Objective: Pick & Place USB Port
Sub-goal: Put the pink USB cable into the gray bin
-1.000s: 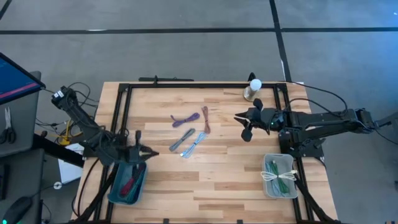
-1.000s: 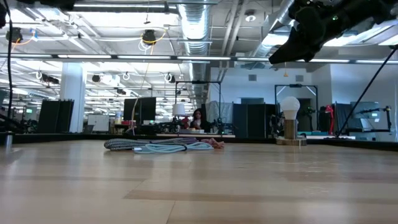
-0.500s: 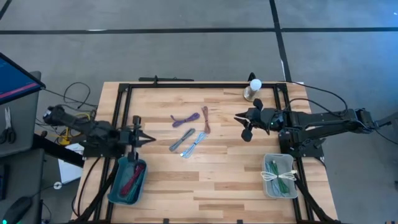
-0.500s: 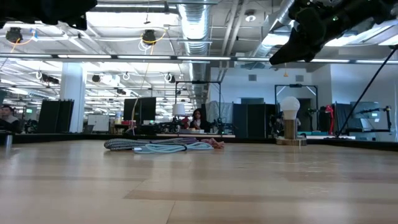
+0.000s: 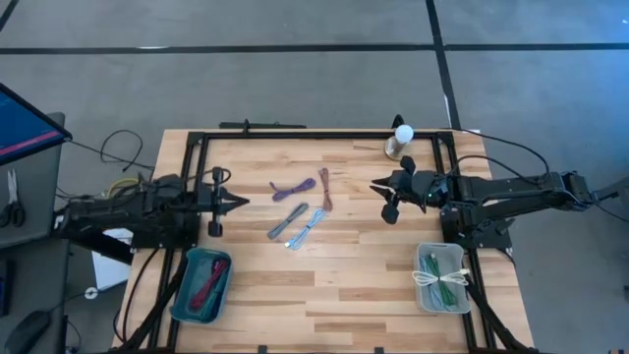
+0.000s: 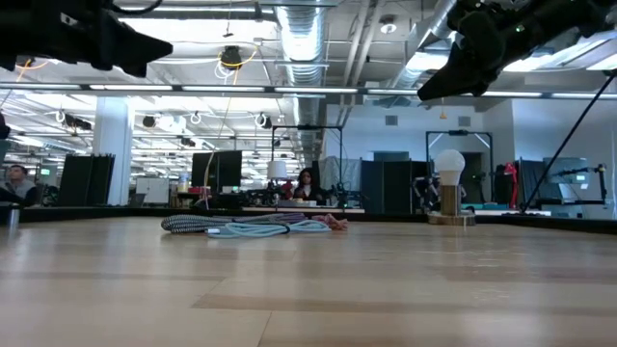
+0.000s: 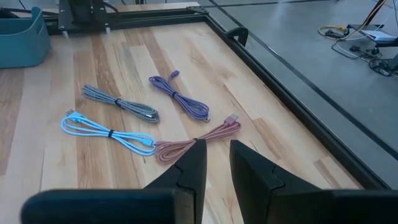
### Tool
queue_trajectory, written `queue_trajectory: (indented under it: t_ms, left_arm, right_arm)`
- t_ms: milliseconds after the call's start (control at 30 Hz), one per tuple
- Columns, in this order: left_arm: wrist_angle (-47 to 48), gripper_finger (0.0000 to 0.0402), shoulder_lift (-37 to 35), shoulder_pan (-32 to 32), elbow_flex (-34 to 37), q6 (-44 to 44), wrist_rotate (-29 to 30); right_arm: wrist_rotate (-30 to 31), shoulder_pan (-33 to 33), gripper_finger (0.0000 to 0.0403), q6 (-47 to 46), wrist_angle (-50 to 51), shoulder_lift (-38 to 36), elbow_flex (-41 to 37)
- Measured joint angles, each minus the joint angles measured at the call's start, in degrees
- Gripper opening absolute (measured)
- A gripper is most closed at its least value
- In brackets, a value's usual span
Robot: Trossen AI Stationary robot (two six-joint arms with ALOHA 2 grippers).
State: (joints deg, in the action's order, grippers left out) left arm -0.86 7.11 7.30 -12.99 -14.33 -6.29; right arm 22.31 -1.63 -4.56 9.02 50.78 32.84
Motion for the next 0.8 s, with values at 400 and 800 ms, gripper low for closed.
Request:
queue_trajectory:
  t_ms: [400,800]
  left_arm:
    - [3.67,0.0008,0.04,14.64,0.00,3.03,-7.17]
    - [6.40,0.0008,0.13,15.62,0.02,2.32,-4.13]
  right_arm:
    - [-1.30,-0.04,0.0063,-7.29,4.28,2.32,1.97]
    - [-7.05,-2.26,0.0063,-19.73,10.82,24.21,19.07]
